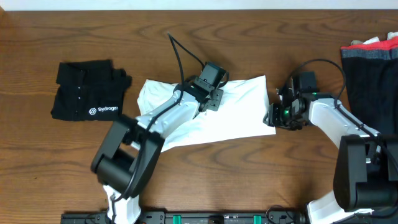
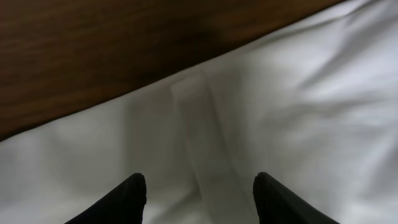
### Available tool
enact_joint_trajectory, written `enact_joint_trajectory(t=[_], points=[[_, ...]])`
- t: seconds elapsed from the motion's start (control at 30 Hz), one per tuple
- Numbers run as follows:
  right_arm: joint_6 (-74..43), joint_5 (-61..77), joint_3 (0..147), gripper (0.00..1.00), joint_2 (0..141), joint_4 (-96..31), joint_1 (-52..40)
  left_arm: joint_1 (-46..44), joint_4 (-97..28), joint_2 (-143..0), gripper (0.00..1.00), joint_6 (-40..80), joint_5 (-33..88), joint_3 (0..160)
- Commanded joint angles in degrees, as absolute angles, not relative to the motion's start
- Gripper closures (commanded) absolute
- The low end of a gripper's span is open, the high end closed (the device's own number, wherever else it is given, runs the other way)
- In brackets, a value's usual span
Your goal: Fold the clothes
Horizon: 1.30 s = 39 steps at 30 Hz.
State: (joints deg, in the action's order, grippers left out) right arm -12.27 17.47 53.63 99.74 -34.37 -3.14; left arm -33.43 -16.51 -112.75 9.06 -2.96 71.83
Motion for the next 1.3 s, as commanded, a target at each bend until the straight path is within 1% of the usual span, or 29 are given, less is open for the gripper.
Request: enact_joint_trajectory(t=[0.0,0.03,0.07,0.1,0.17,0.3,0.33,0.37,0.6,0.8,0.83,0.87,0.9,0.97,1.03,1.13,1.2,1.27], points=[[-12.84,16.64,54.24,0.7,100.71,-34.28,-3.44,-33.43,-15.16,-114.59,0.42,6.04,-1.96,72.2],[-12.84,16.51,54.19,0.71,100.75,-34.3,-3.44,-33.45,-14.74,-115.04,0.43,6.0,-1.96,72.2],[-12.82,16.49,54.08,0.71,100.84,-34.28,-3.46,-33.43,-14.46,-115.46,0.47,6.02,-1.96,72.2],[-12.82,16.49,53.95,0.75,100.9,-34.26,-3.46,-33.43,-14.22,-115.77,0.48,6.0,-1.96,72.2],[-12.84,15.99,53.56,0.84,100.95,-34.22,-3.44,-33.43,-14.24,-116.31,0.55,5.98,-1.98,72.2],[-12.84,12.34,52.21,0.96,100.97,-34.3,-3.44,-33.36,-14.72,-116.57,0.78,5.56,-2.2,72.2],[-12.84,11.03,51.72,0.99,100.97,-34.3,-3.44,-33.28,-14.74,-116.57,0.82,5.56,-2.2,72.2],[-12.84,9.74,51.22,0.99,100.97,-34.3,-3.4,-33.15,-14.81,-116.57,0.87,5.56,-2.2,72.2],[-12.82,3.79,50.02,0.99,100.97,-36.12,-3.38,-31.77,-16.03,-116.49,0.91,5.58,-2.2,72.23],[-12.75,3.01,50.02,0.99,100.97,-36.88,-3.4,-30.3,-16.84,-116.27,0.93,5.61,-2.17,72.23],[-12.53,3.01,50.02,0.96,100.97,-36.86,-3.4,-30.2,-16.82,-116.18,0.91,5.58,-2.17,72.25],[-12.53,3.01,50.02,0.88,100.97,-36.86,-3.4,-30.2,-16.75,-116.03,0.76,5.58,-2.17,72.25],[-12.32,3.07,50.02,0.74,100.97,-36.86,-3.4,-30.22,-16.8,-115.7,0.52,5.56,-2.17,72.36],[-11.42,4.4,50.11,0.61,100.95,-36.86,-3.4,-30.24,-16.88,-114.5,0.36,5.58,-2.17,72.51],[-9.37,7.51,50.54,0.62,100.68,-36.88,-3.36,-30.24,-16.82,-112.38,0.28,5.56,-2.17,72.55],[-8.47,11.68,51.37,0.63,98.91,-36.84,-2.94,-30.22,-16.32,-108.49,0.25,5.54,-2.17,72.88],[-8.56,14.06,52.1,0.66,96.47,-36.84,-2.24,-30.24,-15.16,-106.5,0.24,5.56,-2.13,72.88],[-10.87,15.11,52.93,0.76,93.54,-36.86,-1.21,-30.3,-13.41,-105.69,0.3,5.56,-1.69,72.88]])
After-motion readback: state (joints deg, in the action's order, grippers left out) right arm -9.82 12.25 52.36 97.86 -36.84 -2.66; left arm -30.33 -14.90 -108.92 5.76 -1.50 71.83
